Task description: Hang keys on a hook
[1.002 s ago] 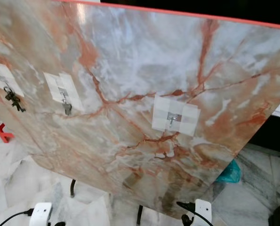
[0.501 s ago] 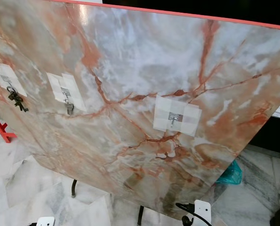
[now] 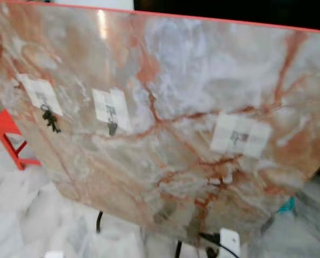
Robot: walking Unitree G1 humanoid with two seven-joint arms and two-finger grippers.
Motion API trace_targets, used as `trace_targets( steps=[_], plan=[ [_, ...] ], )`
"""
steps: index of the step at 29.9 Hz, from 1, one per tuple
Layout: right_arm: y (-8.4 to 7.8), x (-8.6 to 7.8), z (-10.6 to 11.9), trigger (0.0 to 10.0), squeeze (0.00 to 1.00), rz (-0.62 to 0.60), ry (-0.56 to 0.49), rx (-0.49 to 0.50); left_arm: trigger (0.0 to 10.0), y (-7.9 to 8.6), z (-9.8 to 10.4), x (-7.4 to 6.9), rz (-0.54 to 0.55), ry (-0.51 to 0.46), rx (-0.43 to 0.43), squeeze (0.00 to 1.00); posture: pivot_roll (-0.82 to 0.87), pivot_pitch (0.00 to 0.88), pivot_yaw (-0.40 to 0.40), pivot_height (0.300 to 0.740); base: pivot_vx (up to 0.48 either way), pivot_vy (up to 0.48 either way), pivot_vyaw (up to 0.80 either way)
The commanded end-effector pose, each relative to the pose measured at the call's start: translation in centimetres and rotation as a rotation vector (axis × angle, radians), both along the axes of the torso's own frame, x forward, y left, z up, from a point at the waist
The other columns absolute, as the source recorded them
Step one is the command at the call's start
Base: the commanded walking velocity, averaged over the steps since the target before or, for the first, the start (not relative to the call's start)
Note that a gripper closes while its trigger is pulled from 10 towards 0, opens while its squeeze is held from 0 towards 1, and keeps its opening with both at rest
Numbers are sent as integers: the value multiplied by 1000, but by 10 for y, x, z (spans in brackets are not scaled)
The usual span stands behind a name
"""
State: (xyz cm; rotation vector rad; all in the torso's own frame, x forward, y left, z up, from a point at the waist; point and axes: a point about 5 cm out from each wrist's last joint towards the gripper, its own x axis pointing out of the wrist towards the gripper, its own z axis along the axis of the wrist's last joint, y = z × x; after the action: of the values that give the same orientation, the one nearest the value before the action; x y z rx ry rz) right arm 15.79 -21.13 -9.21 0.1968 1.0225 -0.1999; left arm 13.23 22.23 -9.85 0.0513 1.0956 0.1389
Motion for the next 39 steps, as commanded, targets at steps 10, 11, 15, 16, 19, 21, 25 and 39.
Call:
trace_targets(
  steps=[10,11,15,16,19,21,25,39],
  plan=[
    [6,7,2,10000,0,10,-15,10,10000,6,-1,-6,-7,30,8,0,116,33,-25,740,0,480,0],
    [6,7,2,10000,0,10,-16,9,10000,6,-1,-6,-6,29,7,0,116,35,-25,740,0,480,0],
    [5,8,2,10000,0,2,-19,-2,10000,6,-1,-5,-1,28,5,0,116,46,-26,740,0,480,0],
    [5,8,2,10000,0,-1,-20,-2,10000,6,-1,-5,0,28,6,0,117,53,-25,740,0,480,0],
    [5,9,3,10000,0,-2,-22,0,10000,6,-1,-5,2,30,7,0,122,58,-25,740,0,480,0],
    [5,9,3,10000,0,-2,-22,1,10000,7,-1,-5,0,30,9,0,122,62,-26,740,0,480,0],
    [5,10,3,10000,0,2,-23,2,10000,7,0,-3,-3,27,12,0,124,74,-25,740,0,480,0],
    [5,11,4,10000,0,-15,-30,3,10000,7,0,-1,-16,29,13,0,119,91,-23,740,0,480,0]
  ],
)
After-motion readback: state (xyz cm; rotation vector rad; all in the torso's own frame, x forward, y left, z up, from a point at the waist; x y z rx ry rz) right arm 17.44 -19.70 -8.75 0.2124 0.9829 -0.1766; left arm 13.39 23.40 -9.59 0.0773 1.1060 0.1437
